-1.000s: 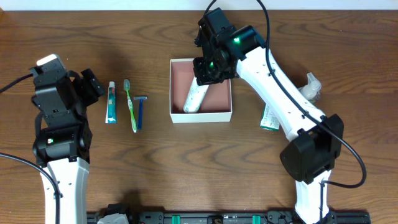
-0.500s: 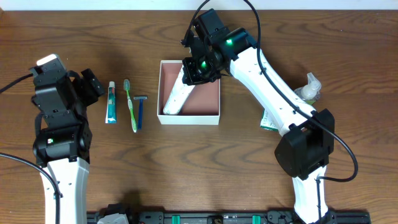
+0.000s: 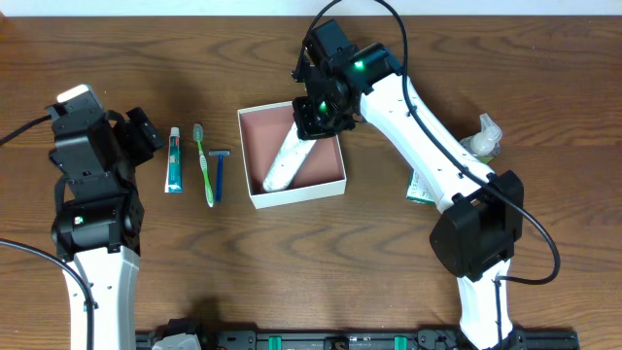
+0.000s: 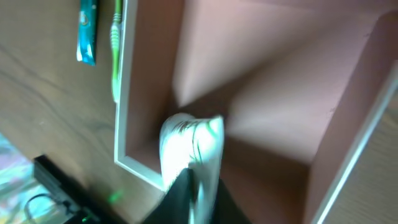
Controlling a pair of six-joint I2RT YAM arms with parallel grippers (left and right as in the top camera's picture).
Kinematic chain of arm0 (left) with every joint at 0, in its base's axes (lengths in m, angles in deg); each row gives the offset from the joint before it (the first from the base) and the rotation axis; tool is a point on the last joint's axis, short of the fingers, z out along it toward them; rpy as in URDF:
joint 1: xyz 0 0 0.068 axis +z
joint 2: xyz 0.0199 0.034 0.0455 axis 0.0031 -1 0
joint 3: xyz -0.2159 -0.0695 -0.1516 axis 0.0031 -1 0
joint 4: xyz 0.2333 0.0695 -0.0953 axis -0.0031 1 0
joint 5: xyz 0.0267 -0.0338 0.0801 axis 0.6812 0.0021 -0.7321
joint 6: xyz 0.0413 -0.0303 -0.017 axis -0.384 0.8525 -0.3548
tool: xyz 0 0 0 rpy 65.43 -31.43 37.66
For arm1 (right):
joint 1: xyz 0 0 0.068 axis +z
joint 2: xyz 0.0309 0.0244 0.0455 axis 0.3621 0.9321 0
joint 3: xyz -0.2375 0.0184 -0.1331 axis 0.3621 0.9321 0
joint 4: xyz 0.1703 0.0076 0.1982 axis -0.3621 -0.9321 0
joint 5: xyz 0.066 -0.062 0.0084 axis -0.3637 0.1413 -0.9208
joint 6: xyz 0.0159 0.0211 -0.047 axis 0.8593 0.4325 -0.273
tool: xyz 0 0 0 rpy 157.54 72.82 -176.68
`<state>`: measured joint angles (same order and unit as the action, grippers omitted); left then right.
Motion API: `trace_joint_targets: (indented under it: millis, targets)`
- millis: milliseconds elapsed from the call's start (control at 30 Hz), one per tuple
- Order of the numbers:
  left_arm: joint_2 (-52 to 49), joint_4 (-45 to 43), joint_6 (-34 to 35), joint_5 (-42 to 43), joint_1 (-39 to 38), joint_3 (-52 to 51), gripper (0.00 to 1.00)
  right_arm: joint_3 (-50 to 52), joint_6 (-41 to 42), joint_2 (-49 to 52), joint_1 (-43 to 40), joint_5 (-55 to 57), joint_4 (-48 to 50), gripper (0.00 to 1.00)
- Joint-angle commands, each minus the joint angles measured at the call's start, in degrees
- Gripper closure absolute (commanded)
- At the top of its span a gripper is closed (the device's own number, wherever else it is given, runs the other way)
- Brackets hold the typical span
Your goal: Pack container
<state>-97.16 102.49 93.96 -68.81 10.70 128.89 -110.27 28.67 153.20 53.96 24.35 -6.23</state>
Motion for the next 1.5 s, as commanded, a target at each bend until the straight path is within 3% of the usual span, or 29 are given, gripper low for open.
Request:
trace_joint_targets:
  millis: [0,67,200,333,600,1167,1333,1467]
  targets:
    - [0.00,-0.04,-1.01,0.59,0.31,1.29,0.02,2.73,-0.63,-0.28,0.00,3.04,0.79,0.74]
    - [0.00,-0.02,-1.01,0.59,0.31,1.29,0.02,4.17,-1.16,-0.28,0.00,3.04,2.23,0.66]
    - [0.00,-0.02,-1.01,0.59,0.31,1.29,0.02,5.22,-7.34,-0.28,-0.42,3.08,6.51,0.29]
    - [0.00,-0.04,-1.01,0.59,0.31,1.29,0.02,5.20,-8.81,-0.35,-1.92,4.83,9.49,0.18]
    - [0.00,-0.02,-0.98,0.59,0.31,1.29,0.02,5.18,-8.04,-0.37,-6.99,4.04,9.20,0.15]
    - [0.00,-0.02,-1.01,0.59,0.31,1.29,0.02,4.46,-8.39,-7.82,-14.73,1.84,4.33,0.20]
    - [0.00,-0.02,-1.01,0.59,0.31,1.29,0.02,4.48,-9.64,-10.75,-12.46,-5.11,0.00,0.24]
    - [0.00,-0.02,-0.98,0.59,0.31,1.29,0.02,4.55,-5.68,-10.01,-6.78,1.09,-1.92,0.30]
